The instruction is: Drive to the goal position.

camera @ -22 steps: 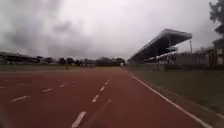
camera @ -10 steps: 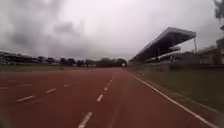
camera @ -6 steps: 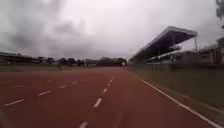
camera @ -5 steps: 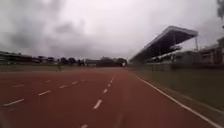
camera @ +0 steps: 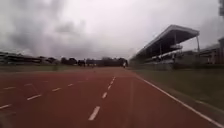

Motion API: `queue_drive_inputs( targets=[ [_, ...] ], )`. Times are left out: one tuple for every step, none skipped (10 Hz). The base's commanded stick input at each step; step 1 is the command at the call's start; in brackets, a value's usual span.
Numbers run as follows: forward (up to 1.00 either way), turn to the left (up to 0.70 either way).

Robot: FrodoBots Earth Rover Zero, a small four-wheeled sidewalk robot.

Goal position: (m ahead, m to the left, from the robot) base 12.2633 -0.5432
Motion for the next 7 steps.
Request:
queue_drive_inputs(
  targets=[
    [0.7,0.0],
    [0.7,0.0],
    [0.7,0.0],
    [0.7,0.0],
    [0.7,0.0],
    [0.7,0.0],
    [0.7,0.0]
  ],
)
